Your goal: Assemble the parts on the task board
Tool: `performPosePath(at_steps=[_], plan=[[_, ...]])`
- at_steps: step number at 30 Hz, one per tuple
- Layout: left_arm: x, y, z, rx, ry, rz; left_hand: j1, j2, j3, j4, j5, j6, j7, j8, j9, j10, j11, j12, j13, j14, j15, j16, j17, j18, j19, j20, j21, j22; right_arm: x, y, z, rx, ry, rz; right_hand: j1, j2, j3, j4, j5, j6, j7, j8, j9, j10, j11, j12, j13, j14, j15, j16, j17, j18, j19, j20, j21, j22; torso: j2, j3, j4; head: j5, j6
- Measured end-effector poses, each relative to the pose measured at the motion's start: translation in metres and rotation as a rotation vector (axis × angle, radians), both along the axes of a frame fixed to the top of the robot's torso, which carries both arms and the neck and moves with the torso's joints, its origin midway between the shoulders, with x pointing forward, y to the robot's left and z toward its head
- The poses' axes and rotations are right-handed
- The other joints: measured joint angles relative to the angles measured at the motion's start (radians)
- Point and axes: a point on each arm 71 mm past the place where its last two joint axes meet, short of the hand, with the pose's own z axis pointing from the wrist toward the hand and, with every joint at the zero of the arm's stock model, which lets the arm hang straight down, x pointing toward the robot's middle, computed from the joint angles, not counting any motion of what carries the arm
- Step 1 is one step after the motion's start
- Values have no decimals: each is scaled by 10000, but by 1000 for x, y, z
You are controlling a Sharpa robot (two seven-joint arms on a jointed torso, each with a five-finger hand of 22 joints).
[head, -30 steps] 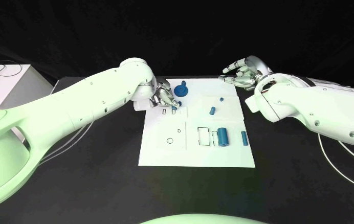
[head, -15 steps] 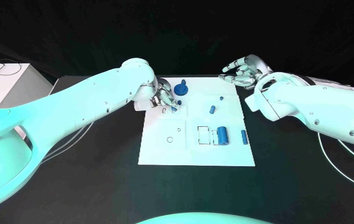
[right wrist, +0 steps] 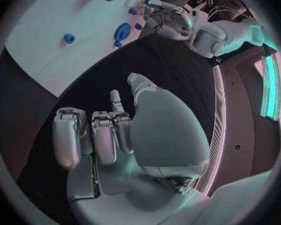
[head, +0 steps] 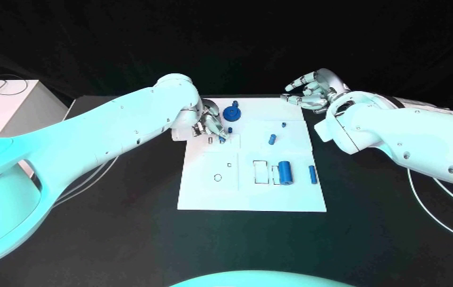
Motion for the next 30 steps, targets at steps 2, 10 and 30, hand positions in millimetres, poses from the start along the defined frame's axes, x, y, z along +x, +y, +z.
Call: performPosePath(at_steps=[2,10,30], plan=[[0,0,0,38,-18,-2,0,0,0,0,0,0,0,-20,0,0,0,0,0,0,0,0,0,0,0,0,0,5,0,0,0,-1,1,-1,0,0,0,0,0,0,0,0,0,0,0,0,0,0,0,0,0,0,0,0,0,0,-1,1,0,0,-2],[0,1,-2,125,-22,-3,1,1,0,0,-4,0,0,-30,1,0,0,0,-1,0,0,0,0,0,0,0,0,8,0,0,0,-3,5,2,0,0,0,0,0,0,0,0,0,0,0,0,0,0,0,0,0,0,0,0,0,-2,-1,6,-5,13,-17],[1,3,-4,172,18,66,2,2,0,0,-11,1,-1,-16,2,0,1,0,-2,0,0,0,0,0,0,0,0,6,0,0,0,-10,20,13,0,0,0,0,0,1,0,0,0,0,0,0,0,0,0,0,0,0,0,0,0,-4,3,11,-5,10,-35]])
